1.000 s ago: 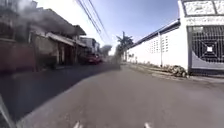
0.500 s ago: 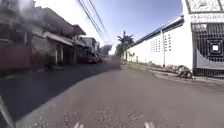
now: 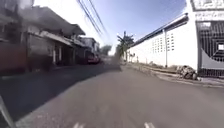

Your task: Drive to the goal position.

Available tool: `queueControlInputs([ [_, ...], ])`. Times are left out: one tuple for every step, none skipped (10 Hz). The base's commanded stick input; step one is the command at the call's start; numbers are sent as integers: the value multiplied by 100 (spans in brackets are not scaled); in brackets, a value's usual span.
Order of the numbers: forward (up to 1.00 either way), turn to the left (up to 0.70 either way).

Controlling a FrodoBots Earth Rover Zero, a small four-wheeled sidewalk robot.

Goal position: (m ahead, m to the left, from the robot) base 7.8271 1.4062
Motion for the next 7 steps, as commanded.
queueControlInputs([
  [70, 0],
  [70, 0],
  [70, 0],
  [70, 0],
  [70, 0],
  [70, 0],
  [70, 0],
])
